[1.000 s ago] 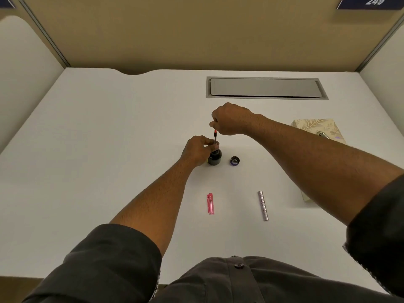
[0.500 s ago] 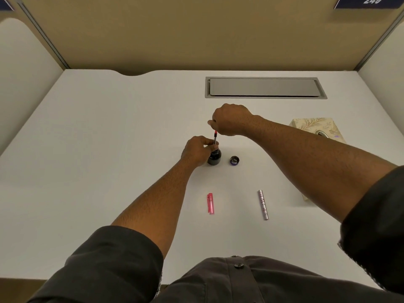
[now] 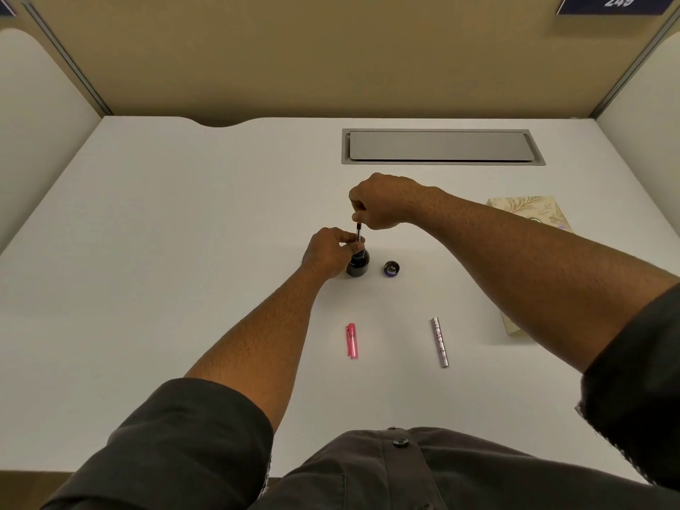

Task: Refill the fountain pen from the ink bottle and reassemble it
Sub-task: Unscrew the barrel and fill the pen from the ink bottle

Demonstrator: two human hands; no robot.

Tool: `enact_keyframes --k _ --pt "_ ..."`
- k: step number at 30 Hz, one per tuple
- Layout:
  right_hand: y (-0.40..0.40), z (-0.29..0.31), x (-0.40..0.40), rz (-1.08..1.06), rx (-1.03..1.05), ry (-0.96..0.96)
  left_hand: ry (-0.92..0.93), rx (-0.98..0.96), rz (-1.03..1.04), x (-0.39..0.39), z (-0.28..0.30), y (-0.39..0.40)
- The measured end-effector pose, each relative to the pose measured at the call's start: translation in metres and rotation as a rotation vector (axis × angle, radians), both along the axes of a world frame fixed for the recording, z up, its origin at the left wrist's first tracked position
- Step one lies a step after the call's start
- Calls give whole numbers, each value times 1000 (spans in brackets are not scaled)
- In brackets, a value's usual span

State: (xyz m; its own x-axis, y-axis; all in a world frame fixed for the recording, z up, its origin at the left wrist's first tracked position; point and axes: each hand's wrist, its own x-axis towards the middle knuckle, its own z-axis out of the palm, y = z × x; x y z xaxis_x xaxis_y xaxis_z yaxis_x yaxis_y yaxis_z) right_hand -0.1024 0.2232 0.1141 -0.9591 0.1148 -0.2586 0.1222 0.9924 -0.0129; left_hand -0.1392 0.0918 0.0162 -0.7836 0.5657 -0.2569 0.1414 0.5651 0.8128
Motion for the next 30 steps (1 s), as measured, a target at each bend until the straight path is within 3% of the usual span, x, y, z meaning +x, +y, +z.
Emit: enact_keyframes --k 14,30 --pt "0 -7 -3 -88 15 15 10 10 6 -2 -4 1" --pt "2 -1 0 -31 -30 8 8 18 11 -1 -5 0"
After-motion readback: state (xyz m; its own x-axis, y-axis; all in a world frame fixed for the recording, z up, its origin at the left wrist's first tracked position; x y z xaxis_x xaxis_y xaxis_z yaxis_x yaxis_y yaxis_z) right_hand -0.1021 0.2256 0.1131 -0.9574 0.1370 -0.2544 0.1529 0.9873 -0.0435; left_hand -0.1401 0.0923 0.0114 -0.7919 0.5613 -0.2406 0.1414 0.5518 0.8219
